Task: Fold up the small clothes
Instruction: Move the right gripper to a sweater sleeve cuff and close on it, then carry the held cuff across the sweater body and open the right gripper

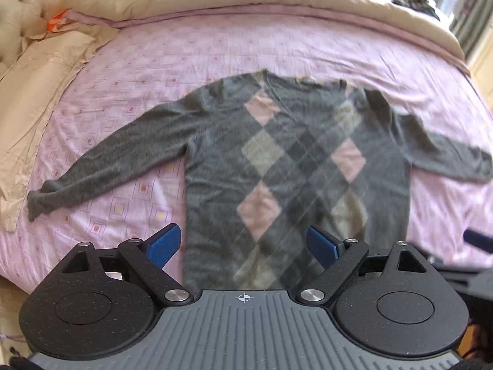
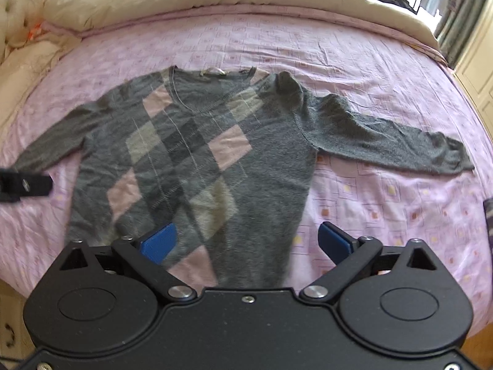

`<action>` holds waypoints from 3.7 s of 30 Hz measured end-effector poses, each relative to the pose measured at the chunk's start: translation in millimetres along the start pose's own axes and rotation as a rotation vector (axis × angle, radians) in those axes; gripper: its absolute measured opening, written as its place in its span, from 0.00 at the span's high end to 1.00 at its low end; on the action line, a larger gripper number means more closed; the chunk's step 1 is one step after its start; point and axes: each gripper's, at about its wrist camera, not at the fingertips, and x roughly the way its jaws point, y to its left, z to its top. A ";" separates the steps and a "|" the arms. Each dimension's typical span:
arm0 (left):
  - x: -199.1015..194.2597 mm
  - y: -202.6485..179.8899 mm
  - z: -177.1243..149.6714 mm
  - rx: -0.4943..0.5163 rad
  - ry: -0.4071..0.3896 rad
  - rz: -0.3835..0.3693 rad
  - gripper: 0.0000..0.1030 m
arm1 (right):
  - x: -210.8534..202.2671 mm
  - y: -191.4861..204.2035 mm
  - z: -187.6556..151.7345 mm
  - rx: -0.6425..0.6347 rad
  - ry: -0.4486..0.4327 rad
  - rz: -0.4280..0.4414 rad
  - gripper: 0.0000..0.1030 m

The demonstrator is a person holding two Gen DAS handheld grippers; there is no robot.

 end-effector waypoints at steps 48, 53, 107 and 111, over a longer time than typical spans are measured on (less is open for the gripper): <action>57.5 -144.2 26.6 -0.052 0.193 0.174 0.14 | 200.3 -482.9 51.7 0.511 -0.010 -0.103 0.25; 60.3 -148.0 27.7 -0.047 0.203 0.167 0.14 | 198.5 -477.8 55.4 0.467 -0.012 -0.113 0.38; 74.6 60.1 22.3 0.036 0.036 0.028 0.14 | 52.1 -44.6 159.8 0.205 -0.174 0.191 0.87; 82.6 100.6 23.3 0.013 0.052 0.036 0.14 | 85.7 39.2 164.5 0.125 -0.113 0.243 0.87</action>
